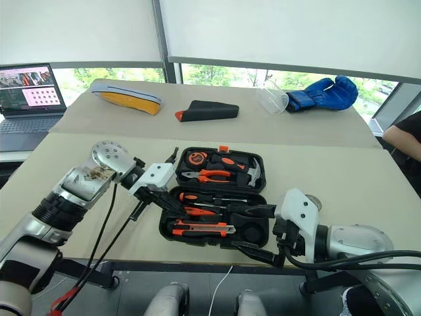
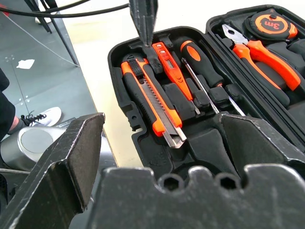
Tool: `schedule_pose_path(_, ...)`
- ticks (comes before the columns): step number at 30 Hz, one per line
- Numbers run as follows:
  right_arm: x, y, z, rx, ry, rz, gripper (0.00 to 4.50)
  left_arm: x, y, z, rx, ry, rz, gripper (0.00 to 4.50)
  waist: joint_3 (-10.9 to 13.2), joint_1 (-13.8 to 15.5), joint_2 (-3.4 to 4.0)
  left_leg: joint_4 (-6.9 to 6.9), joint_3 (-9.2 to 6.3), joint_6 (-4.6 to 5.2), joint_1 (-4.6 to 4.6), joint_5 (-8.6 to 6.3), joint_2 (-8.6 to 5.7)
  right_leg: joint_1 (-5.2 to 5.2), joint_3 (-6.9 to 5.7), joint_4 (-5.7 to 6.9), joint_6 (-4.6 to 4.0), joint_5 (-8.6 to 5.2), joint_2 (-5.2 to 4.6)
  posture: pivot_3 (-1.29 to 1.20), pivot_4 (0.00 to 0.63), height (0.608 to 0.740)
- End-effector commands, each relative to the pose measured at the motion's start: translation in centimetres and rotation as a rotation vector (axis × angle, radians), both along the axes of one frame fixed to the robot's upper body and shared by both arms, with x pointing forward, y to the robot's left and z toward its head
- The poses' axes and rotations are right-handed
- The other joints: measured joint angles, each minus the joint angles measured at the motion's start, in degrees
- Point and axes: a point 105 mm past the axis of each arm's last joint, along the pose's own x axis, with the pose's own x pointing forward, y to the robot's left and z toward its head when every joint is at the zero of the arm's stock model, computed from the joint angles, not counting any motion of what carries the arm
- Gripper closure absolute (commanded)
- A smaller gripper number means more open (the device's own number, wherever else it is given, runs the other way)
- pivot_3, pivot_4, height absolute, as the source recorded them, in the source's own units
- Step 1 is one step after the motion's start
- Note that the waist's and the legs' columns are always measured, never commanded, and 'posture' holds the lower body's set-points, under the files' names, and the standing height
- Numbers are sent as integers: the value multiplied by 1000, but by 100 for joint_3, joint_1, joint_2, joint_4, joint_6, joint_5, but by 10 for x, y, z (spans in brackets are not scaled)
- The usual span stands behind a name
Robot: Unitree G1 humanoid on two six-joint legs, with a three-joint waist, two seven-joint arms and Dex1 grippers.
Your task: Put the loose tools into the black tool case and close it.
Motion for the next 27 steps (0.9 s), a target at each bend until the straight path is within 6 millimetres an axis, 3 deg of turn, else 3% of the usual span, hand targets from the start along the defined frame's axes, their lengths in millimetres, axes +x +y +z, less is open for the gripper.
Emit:
schedule_pose_path(1,-1,2,6,2,-34,16,0,-2,-10,-7,5,-50,-76,4480,0,-3,0,0,0,1,0,0,0,0,1,1,0,0,0,0,150,740)
schedule_pose_path(4,-2,2,3,-1,-25,15,0,-3,-18,-22,41,-77,-131,4480,0,-12,0,0,0,1,2,1,0,0,1,2,0,0,2,0,150,740)
schedule_pose_path(8,-4,2,2,1,-17,6,0,-7,-14,-49,154,-141,-224,4480,0,-12,0,1,0,2,2,1,0,0,3,2,0,0,2,0,150,740)
schedule_pose_path(14,-8,2,1,4,-9,-6,0,-1,-9,-68,210,-212,-263,4480,-17,-8,15,1,0,2,15,1,0,15,3,0,0,0,2,0,150,740)
schedule_pose_path(21,-11,1,0,3,-3,-13,0,-3,-16,-63,145,-173,-229,4480,-48,-10,39,0,0,0,39,0,0,32,6,2,-1,2,2,0,150,740)
schedule_pose_path(27,-10,0,0,-1,-3,-8,0,5,-25,-21,-7,-157,-164,4480,-49,-8,41,1,0,0,36,0,-1,30,8,3,-1,2,2,0,150,740)
